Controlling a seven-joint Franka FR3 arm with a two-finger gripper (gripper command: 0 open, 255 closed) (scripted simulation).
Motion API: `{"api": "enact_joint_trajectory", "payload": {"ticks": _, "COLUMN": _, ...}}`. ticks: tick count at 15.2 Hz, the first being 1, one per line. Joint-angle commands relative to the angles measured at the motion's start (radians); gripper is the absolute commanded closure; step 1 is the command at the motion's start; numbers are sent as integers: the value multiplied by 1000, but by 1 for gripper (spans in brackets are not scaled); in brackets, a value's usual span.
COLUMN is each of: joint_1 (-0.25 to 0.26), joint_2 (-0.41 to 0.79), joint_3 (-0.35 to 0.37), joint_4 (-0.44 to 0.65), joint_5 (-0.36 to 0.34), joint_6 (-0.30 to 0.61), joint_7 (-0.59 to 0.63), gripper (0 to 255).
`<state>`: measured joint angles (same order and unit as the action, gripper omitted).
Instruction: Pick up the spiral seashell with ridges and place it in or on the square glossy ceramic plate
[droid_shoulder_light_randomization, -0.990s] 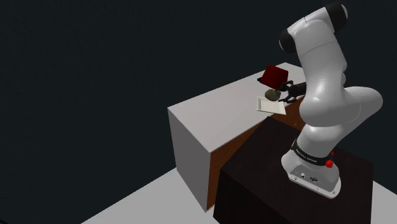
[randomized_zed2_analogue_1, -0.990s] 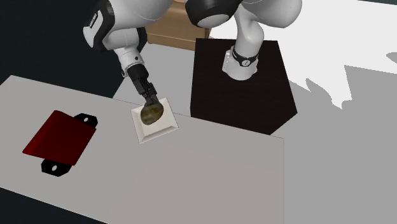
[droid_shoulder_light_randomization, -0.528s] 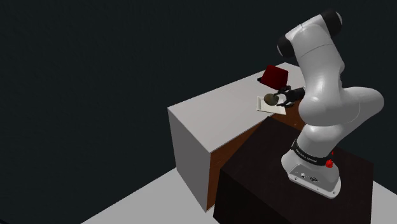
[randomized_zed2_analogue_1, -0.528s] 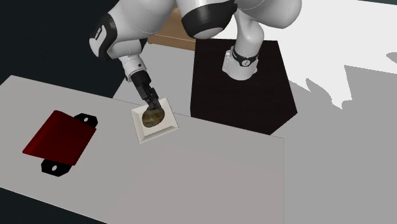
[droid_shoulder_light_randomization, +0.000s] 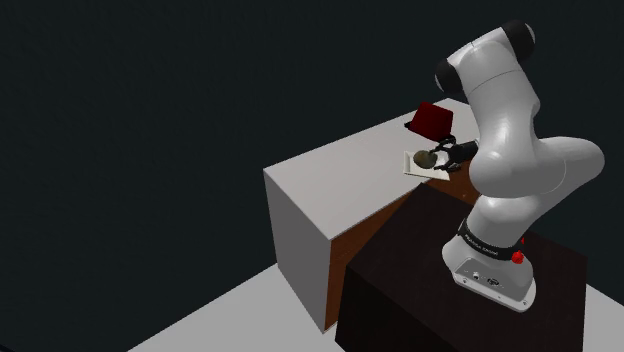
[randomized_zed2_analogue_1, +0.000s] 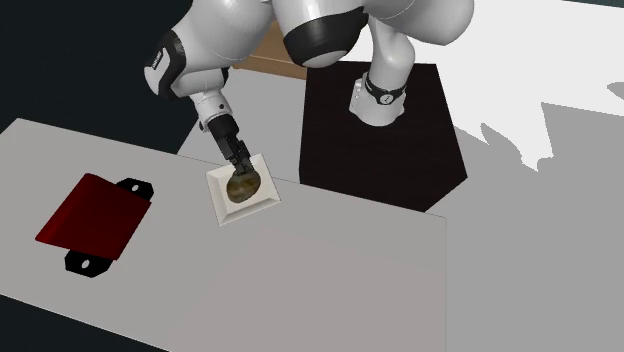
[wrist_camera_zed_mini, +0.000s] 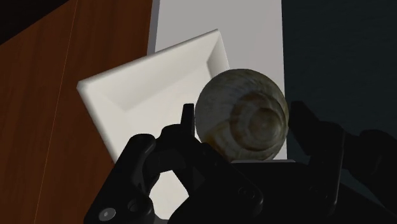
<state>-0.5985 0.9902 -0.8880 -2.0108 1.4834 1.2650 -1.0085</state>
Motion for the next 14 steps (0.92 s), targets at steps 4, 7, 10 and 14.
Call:
{"api": "enact_joint_trajectory", "payload": {"ticks": 4, "joint_1": 0, "joint_2": 0, "joint_3": 0, "joint_4": 0, "joint_5": 0, "joint_6": 0, "joint_7": 0, "gripper": 0}}
{"api": "enact_joint_trajectory", "payload": {"ticks": 7, "joint_1": 0, "joint_2": 0, "joint_3": 0, "joint_4": 0, "joint_5": 0, "joint_6": 0, "joint_7": 0, "gripper": 0}}
{"api": "enact_joint_trajectory", "payload": {"ticks": 10, "joint_1": -58, "joint_2": 4, "joint_3": -34, "joint_4": 47, "joint_5": -51, "joint_6": -50, "joint_7": 0, "gripper": 0}}
{"api": "enact_joint_trajectory", "payload": {"ticks": 14, "joint_1": -75, "joint_2": 6, "joint_3": -42, "joint_4": 61, "joint_5": -64, "joint_6": -64, "joint_7": 0, "gripper": 0}}
